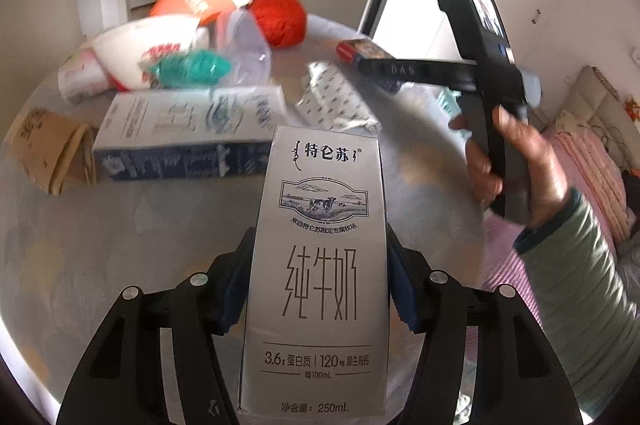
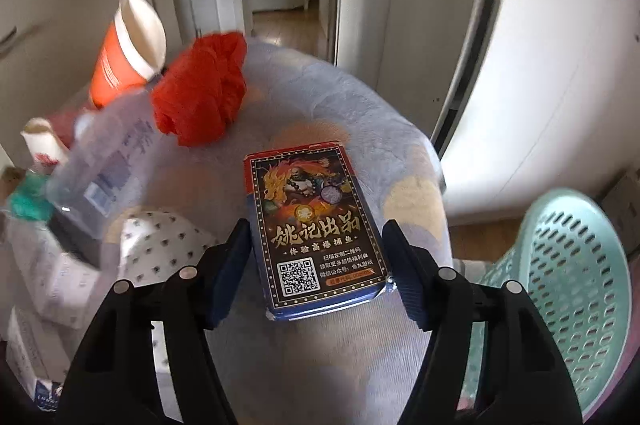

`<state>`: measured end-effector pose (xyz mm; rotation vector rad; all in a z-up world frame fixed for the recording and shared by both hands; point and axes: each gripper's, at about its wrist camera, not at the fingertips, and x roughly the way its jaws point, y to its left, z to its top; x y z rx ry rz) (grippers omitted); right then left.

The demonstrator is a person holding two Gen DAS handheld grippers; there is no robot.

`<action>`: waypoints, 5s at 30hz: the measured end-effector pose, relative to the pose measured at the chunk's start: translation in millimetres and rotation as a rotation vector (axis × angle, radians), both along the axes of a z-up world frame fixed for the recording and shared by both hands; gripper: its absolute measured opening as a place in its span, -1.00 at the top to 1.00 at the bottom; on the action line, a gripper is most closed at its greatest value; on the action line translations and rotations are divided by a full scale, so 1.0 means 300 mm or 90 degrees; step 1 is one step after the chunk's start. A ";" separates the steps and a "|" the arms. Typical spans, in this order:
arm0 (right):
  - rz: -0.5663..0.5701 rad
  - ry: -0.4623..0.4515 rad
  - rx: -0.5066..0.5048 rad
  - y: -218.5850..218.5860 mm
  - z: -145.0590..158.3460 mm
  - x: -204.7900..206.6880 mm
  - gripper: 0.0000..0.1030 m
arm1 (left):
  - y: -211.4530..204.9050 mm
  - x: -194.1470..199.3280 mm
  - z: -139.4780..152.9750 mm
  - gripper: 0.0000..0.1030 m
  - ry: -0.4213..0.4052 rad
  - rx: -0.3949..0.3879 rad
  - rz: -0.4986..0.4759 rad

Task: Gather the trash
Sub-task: 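Carry both items to the teal basket and open both tools to drop them, then move both open tools back over the table, then grasp the brown paper cup with the left tool while the right tool grasps a white milk carton, then carry both items over the teal basket and open both tools to drop them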

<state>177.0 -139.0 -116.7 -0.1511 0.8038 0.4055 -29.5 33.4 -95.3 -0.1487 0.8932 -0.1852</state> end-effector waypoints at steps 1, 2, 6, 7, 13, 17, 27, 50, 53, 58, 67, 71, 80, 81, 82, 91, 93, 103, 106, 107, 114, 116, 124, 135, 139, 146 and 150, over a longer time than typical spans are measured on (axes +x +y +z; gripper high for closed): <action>-0.007 -0.002 0.010 -0.015 0.013 -0.013 -0.22 | -0.006 0.003 0.012 -0.11 -0.007 -0.003 -0.006; -0.017 -0.009 0.020 -0.043 0.037 -0.026 -0.22 | -0.014 0.010 0.031 -0.11 -0.016 -0.006 -0.013; -0.062 -0.048 0.057 -0.161 0.128 -0.094 -0.22 | -0.056 0.060 0.109 -0.11 -0.051 -0.007 -0.041; -0.078 -0.061 0.069 -0.199 0.158 -0.115 -0.22 | -0.071 0.077 0.134 -0.11 -0.064 -0.006 -0.051; -0.209 -0.121 0.123 -0.454 0.316 -0.227 -0.21 | -0.242 0.200 0.301 -0.11 -0.145 0.003 -0.129; -0.318 -0.130 0.147 -0.645 0.345 -0.261 -0.21 | -0.406 0.321 0.373 -0.11 -0.175 -0.006 -0.198; -0.492 -0.001 0.169 -0.937 0.171 -0.222 -0.21 | -0.787 0.701 0.181 -0.11 -0.019 -0.082 -0.328; -0.525 0.065 0.140 -0.959 0.073 -0.231 -0.27 | -0.785 0.717 0.140 -0.32 -0.009 -0.126 -0.298; -0.494 0.031 0.146 -0.916 0.116 -0.252 -0.26 | -0.730 0.672 0.195 -0.32 -0.036 -0.126 -0.289; -0.429 -0.039 0.154 -0.796 0.210 -0.292 -0.26 | -0.604 0.570 0.287 -0.32 -0.090 -0.123 -0.265; -0.256 -0.150 0.162 -0.490 0.344 -0.364 -0.26 | -0.260 0.387 0.412 -0.32 -0.166 -0.122 -0.157; -0.180 -0.175 0.149 -0.334 0.367 -0.386 -0.26 | -0.078 0.317 0.441 -0.32 -0.184 -0.110 -0.079; -0.044 -0.132 0.151 -0.020 0.296 -0.393 -0.26 | 0.327 0.179 0.386 -0.44 -0.162 -0.024 0.130; -0.029 -0.122 0.151 0.008 0.283 -0.386 -0.26 | 0.361 0.168 0.377 -0.44 -0.156 -0.023 0.146; -0.012 -0.109 0.152 0.047 0.263 -0.389 -0.26 | 0.408 0.154 0.357 -0.44 -0.145 -0.024 0.169; 0.073 -0.017 0.126 0.296 0.106 -0.355 -0.26 | 0.631 0.087 0.187 -0.44 -0.034 -0.068 0.266; 0.085 -0.004 0.120 0.323 0.086 -0.346 -0.26 | 0.636 0.086 0.162 -0.44 -0.017 -0.082 0.270; 0.178 0.065 0.134 0.366 0.018 -0.387 -0.27 | 0.640 0.151 0.098 -0.44 0.024 -0.093 0.290; 0.224 0.081 0.138 0.370 0.017 -0.433 -0.27 | 0.643 0.159 0.081 -0.44 0.037 -0.090 0.299; 0.238 0.085 0.136 0.369 0.021 -0.445 -0.27 | 0.642 0.164 0.070 -0.44 0.043 -0.090 0.299; 0.343 0.088 0.125 0.397 0.024 -0.529 -0.35 | 0.639 0.172 0.031 -0.44 0.064 -0.079 0.304; 0.343 0.077 0.105 0.421 0.024 -0.525 -0.37 | 0.646 0.172 0.019 -0.40 0.070 -0.083 0.308; 0.354 0.052 0.058 0.518 0.000 -0.533 -0.41 | 0.673 0.151 0.025 -0.09 0.059 -0.098 0.304; 0.308 0.045 0.031 0.552 -0.021 -0.532 0.03 | 0.673 0.064 0.100 -0.02 0.015 -0.117 0.285; 0.282 0.031 0.060 0.481 0.037 -0.559 0.04 | 0.654 0.033 0.173 -0.03 -0.017 -0.137 0.263; 0.244 -0.030 0.116 0.345 0.202 -0.598 0.04 | 0.559 0.031 0.303 -0.03 -0.073 -0.141 0.199; 0.183 -0.065 0.149 0.233 0.277 -0.574 0.04 | 0.451 0.068 0.369 -0.03 -0.098 -0.133 0.134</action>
